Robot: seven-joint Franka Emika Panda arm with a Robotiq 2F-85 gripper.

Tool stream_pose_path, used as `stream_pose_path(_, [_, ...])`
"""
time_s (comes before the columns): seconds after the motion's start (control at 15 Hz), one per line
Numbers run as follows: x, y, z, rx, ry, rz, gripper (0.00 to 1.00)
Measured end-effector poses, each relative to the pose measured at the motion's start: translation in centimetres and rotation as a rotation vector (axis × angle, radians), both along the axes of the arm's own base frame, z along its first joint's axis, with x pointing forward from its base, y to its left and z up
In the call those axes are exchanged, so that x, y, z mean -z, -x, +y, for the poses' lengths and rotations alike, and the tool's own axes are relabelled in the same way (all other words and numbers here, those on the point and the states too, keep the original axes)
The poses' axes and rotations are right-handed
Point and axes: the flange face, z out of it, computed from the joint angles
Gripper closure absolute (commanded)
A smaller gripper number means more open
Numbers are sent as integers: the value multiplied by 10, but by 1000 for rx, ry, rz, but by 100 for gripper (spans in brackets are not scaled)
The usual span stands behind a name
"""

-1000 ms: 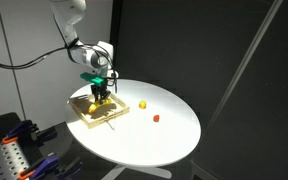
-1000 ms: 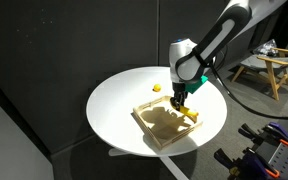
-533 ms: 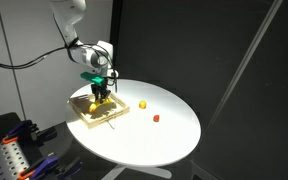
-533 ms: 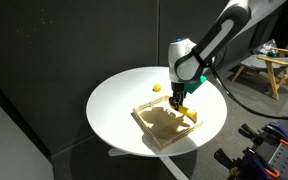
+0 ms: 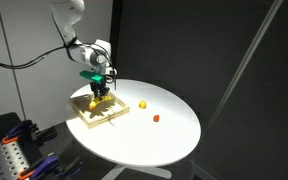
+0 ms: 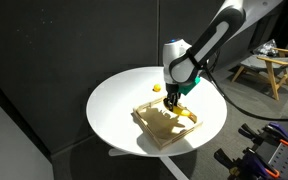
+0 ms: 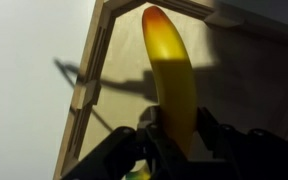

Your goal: Put the banana in the box

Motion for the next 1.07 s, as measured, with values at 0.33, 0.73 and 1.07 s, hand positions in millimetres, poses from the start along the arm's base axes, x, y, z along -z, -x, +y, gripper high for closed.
stream_pose_path(0.33, [21,-4,25,-22,3,13,85])
stream_pose_path(0.73, [49,-13,37,-37,5,26,33])
stream_pose_path(1.07, [54,-19,38,-37,4,22,0])
